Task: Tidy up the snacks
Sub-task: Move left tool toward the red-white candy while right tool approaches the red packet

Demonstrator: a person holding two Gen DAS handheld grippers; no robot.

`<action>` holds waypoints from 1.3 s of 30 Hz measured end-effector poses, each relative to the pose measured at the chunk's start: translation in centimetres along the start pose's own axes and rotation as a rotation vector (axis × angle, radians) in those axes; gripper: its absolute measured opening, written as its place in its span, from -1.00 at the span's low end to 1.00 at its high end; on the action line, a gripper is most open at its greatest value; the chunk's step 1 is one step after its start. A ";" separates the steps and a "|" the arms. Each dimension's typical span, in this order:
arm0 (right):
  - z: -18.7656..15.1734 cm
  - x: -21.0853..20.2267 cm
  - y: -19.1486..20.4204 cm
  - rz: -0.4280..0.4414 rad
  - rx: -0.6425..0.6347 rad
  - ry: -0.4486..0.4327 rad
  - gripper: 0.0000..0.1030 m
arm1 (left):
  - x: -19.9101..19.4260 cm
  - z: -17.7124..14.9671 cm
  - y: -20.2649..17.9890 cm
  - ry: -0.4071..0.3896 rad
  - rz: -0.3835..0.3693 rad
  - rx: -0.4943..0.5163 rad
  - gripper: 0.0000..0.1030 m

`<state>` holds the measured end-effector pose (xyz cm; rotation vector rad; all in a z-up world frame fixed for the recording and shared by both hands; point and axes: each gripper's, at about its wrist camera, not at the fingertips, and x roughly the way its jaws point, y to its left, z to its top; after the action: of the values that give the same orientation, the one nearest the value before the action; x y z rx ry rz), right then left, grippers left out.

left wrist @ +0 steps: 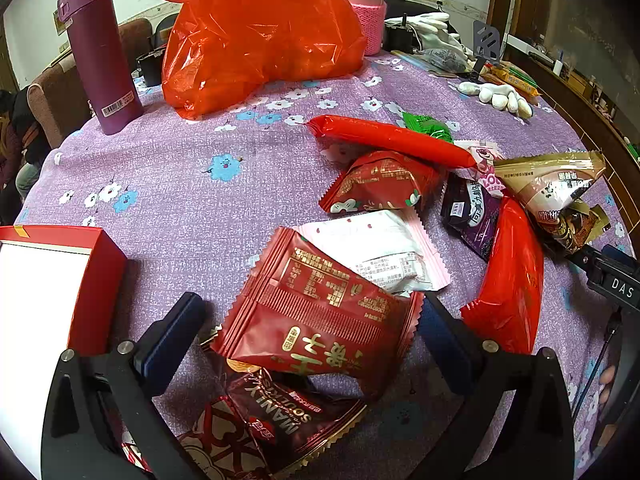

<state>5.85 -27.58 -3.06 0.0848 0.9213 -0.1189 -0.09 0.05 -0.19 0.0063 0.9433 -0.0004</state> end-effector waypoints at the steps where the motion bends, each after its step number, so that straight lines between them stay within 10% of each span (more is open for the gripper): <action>1: 0.0 0.0 0.0 0.000 0.003 0.001 1.00 | 0.0 -0.1 0.0 0.004 0.002 -0.001 1.00; 5: -0.3 -0.4 0.5 0.013 -0.014 0.056 1.00 | -1.2 -1.0 0.2 0.072 0.013 0.049 1.00; 10: -1.7 -1.8 -0.1 0.068 -0.050 0.112 1.00 | -7.9 -3.2 2.3 -0.067 0.029 0.096 1.00; 20: -0.5 -7.5 2.2 0.402 -0.026 0.078 0.99 | -13.1 -7.8 9.4 -0.131 0.182 0.112 1.00; 32: -0.3 -3.3 9.0 0.196 0.037 0.211 0.92 | -9.9 -5.4 5.3 -0.032 0.062 0.418 1.00; 39: -0.7 -1.8 11.4 0.138 0.048 0.228 0.84 | -7.2 -3.7 4.6 0.059 0.014 0.421 1.00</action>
<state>5.86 -16.06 -1.80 0.2096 1.1366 -0.0026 -7.31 4.63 3.51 0.4035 0.9877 -0.1865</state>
